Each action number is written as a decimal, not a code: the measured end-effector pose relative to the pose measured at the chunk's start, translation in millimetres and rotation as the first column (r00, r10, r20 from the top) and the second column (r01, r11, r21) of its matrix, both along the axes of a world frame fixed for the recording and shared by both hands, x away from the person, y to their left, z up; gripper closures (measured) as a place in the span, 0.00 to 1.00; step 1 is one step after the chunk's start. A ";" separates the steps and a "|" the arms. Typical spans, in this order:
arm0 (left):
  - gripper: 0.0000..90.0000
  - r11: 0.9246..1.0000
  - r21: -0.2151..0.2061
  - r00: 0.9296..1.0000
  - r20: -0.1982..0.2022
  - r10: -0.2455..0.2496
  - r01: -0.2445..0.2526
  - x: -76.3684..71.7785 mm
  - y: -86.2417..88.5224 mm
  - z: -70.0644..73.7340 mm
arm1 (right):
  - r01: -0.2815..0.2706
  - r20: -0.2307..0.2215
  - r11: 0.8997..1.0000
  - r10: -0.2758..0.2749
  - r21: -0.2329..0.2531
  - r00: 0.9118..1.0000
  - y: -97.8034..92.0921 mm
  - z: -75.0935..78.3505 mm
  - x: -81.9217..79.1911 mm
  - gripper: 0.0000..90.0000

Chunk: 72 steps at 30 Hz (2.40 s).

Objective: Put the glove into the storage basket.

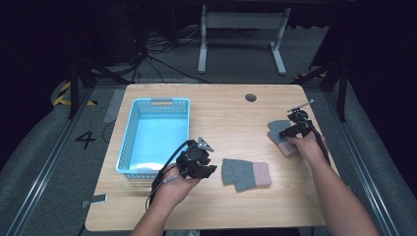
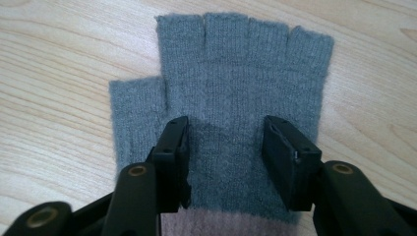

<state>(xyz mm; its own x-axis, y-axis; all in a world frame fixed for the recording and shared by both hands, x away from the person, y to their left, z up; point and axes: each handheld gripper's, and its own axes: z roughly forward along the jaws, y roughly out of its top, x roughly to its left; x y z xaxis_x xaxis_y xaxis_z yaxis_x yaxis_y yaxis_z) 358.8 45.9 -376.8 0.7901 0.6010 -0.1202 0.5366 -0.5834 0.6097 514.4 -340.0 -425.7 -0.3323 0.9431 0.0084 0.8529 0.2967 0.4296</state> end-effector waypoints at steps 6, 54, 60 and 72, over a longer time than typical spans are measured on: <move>0.72 1.000 0.000 1.000 0.001 -0.006 0.006 -0.5 -1.4 0.3 | 0.001 0.009 1.000 -0.001 -0.028 1.000 6.4 -0.8 -1.5 0.77; 0.70 1.000 -0.009 1.000 0.008 -0.027 0.027 -0.1 -5.1 5.2 | -0.380 0.179 0.925 0.371 0.022 0.911 44.3 88.3 -91.6 0.94; 0.67 0.999 -0.016 0.999 0.024 -0.027 0.028 -1.4 -5.0 6.3 | -0.440 0.178 0.898 0.429 0.023 0.885 56.7 92.9 -104.2 0.94; 0.71 1.000 -0.027 1.000 0.011 -0.009 0.009 -0.6 -2.8 7.1 | -0.542 0.142 0.840 0.534 0.017 0.833 80.6 88.5 -121.0 0.94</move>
